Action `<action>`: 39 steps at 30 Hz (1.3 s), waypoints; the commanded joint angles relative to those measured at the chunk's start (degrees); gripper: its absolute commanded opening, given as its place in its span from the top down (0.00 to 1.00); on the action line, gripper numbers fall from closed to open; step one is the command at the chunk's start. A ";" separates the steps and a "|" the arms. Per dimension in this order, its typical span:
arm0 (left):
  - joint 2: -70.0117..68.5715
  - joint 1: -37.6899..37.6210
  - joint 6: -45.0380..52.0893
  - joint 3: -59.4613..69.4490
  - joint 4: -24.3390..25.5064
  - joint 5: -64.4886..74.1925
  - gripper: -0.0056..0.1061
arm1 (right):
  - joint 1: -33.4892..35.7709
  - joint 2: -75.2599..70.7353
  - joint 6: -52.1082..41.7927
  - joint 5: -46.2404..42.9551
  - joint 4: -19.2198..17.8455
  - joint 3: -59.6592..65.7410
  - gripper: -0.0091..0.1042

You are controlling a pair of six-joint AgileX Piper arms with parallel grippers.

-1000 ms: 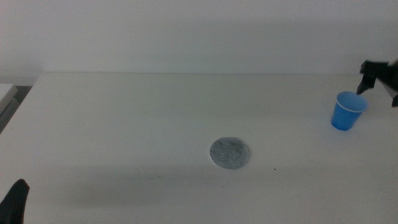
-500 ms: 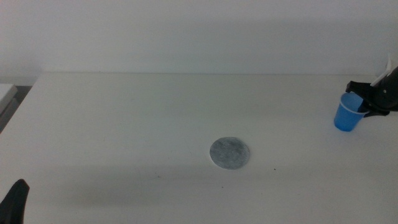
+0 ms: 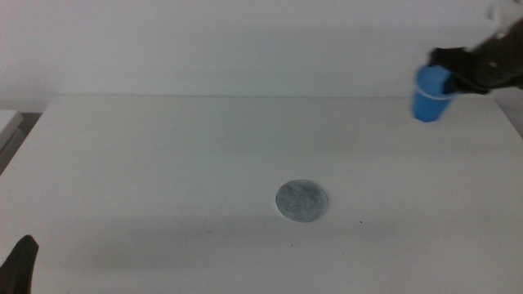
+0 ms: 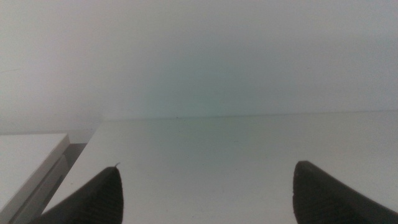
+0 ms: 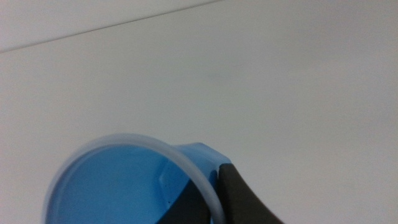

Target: Place an empty cup on a cup mat.

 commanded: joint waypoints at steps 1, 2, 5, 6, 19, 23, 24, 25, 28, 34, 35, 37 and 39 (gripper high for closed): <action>-0.21 -0.06 -0.16 -0.02 -0.13 -0.73 0.11 | 3.85 -1.19 0.32 1.68 -0.19 -0.25 0.92; -0.21 -0.06 -0.16 -0.02 -0.13 -0.73 0.11 | 5.75 -1.31 0.32 2.10 -0.19 -0.25 0.92; -0.21 -0.06 -0.16 -0.02 -0.13 -0.73 0.11 | 11.03 -1.08 0.32 3.04 -0.19 -0.25 0.92; -0.21 -0.06 -0.16 -0.02 -0.13 -0.73 0.11 | 12.76 -0.97 0.32 3.04 -0.19 -0.25 0.92; -0.21 -0.06 -0.16 -0.02 -0.13 -0.73 0.11 | 25.30 2.80 1.38 2.71 0.54 -0.25 0.92; -0.21 -0.06 -0.16 -0.02 -0.13 -0.73 0.11 | 26.49 4.84 1.38 2.71 1.08 -0.25 0.92; -0.21 -0.06 -0.16 -0.02 -0.13 -0.73 0.11 | 26.75 5.36 1.38 2.71 1.08 -0.25 0.92; -0.21 -0.06 -0.16 -0.02 -0.13 -0.73 0.11 | 26.75 5.74 1.38 2.71 1.08 -0.25 0.92; -0.21 -0.06 -0.16 -0.02 -0.13 -0.73 0.11 | 26.75 7.02 1.38 2.62 0.87 -0.25 0.92; -0.21 -0.06 -0.16 -0.02 -0.13 -0.73 0.11 | 26.75 9.42 1.50 1.76 0.21 -0.25 0.92; -0.21 -0.06 -0.16 -0.02 -0.13 -0.73 0.11 | 26.75 9.97 1.50 1.49 0.10 -0.25 0.92; -0.21 -0.06 -0.16 -0.02 -0.13 -0.73 0.11 | 26.75 10.63 1.50 1.13 -0.29 -0.25 0.92; -0.21 -0.06 -0.16 -0.02 -0.13 -0.73 0.11 | 26.75 11.16 1.60 0.85 -0.45 -0.25 0.92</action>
